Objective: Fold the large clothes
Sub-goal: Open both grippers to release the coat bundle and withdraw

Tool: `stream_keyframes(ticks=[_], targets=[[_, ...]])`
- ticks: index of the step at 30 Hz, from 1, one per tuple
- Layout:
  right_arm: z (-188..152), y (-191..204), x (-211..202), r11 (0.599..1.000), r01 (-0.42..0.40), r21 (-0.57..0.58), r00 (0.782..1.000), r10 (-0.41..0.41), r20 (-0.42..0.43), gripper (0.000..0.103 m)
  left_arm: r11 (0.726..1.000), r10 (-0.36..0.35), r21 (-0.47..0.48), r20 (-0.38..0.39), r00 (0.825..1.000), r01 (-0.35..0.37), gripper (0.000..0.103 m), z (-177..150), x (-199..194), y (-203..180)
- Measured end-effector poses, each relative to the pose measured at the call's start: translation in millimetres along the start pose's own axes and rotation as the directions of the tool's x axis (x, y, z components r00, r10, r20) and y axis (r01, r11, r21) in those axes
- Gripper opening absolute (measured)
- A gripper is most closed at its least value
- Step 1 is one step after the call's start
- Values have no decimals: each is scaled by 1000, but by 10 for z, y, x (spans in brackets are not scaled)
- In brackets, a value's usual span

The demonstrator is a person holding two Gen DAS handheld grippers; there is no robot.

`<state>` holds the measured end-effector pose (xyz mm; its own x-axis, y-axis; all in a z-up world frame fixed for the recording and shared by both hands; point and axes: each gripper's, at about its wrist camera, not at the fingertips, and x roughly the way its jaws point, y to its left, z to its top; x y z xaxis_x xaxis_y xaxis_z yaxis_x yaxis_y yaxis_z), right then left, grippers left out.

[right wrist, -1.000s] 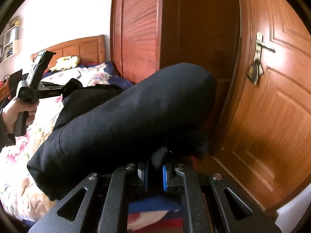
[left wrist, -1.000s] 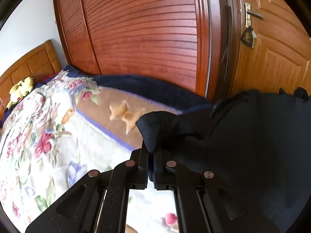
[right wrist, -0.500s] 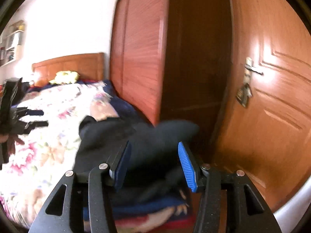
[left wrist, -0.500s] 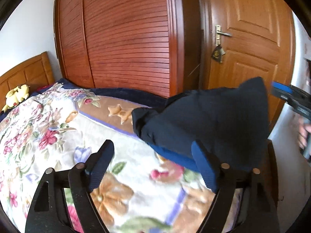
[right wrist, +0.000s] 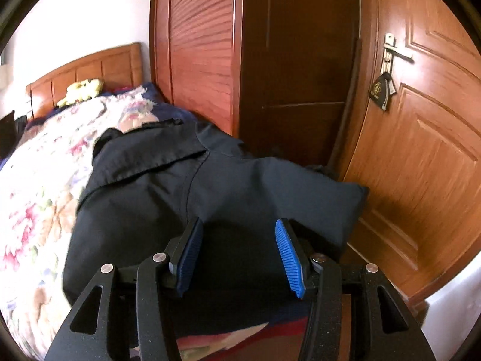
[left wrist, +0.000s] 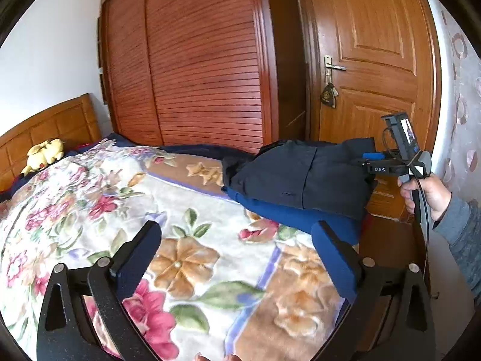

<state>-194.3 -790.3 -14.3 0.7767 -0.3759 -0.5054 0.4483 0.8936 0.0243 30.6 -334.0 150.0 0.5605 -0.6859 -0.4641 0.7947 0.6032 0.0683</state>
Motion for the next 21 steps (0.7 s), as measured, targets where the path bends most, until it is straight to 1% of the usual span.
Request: stream_keyframes(ticks=[1,2,5,7,9,12,15,17,19,21], targets=[[26,80,-8,1000,4,-5,1000,-4,15,52,1000,6,-10,2,1000,-5,102,-18,-44,28],[-28,123,-64,1000,-4,-13,999,4,33,52,1000,9,-23,6,1000,-9,102,-50,-93,64],[2,403,-351,998,-34,-55,996,38,83,52,998,49,-36,18,999,-49,102,-171,-254,130],[12,631,-575,994,-67,-89,990,77,118,52,997,60,-51,20,998,-59,102,-230,-302,179],[10,863,-720,988,-106,-112,984,121,133,52,994,80,-76,23,997,-78,102,-313,-376,246],[-45,1215,-887,975,-170,-142,971,190,144,54,987,132,-94,33,991,-128,102,-474,-503,335],[-131,1565,-961,959,-232,-163,955,256,146,60,980,176,-103,28,984,-173,102,-652,-602,445],[-201,1795,-950,944,-279,-176,943,303,134,63,974,200,-115,18,980,-197,102,-784,-662,540],[-276,1999,-955,927,-322,-190,930,347,118,69,966,223,-135,8,975,-220,102,-910,-727,654],[-317,2288,-949,906,-369,-210,914,394,97,69,958,243,-157,2,970,-239,102,-1060,-808,787]])
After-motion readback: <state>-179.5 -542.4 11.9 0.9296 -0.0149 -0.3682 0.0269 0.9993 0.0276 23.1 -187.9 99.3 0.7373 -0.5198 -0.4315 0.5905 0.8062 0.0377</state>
